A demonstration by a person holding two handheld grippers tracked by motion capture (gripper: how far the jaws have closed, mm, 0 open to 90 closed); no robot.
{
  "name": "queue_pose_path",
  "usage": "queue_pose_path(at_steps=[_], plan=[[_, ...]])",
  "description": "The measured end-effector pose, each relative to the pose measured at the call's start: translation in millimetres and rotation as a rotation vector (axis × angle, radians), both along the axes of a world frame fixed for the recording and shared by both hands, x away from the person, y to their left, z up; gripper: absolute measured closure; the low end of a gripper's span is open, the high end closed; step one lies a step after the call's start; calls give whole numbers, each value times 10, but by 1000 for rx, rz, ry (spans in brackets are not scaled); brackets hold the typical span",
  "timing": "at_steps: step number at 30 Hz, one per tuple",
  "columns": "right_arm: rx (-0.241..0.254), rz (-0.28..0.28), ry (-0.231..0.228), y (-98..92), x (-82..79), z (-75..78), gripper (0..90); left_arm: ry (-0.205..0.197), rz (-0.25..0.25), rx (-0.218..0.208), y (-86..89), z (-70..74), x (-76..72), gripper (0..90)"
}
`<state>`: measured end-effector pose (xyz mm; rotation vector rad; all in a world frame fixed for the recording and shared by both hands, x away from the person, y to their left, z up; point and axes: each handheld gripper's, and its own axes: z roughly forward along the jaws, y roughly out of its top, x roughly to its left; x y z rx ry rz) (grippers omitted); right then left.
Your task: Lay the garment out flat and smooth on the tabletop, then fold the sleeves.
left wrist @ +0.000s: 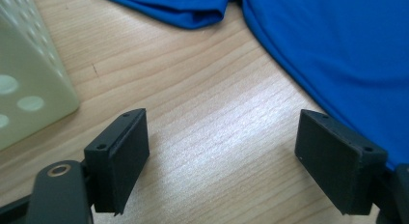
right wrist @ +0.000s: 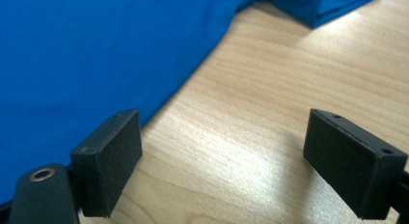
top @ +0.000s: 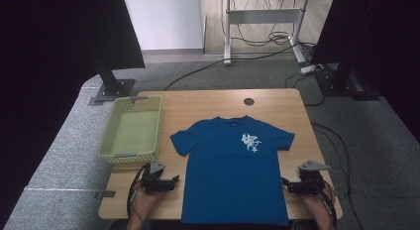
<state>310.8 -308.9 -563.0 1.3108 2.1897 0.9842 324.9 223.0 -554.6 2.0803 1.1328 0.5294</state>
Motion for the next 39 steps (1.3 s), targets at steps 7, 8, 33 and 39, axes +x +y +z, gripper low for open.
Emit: queue_pose_path(at_steps=[7,8,33,39], plan=[[-4,-6,5,2,2,-3,96,8,17,3,-7,-11,19,128],[-5,-10,5,8,3,-4,88,10,23,6,-9,-12,21,111],[-13,-28,21,20,15,-12,18,27,49,15,-45,-14,50,39],[-12,-29,21,19,16,-11,20,12,57,28,-73,40,40,68]])
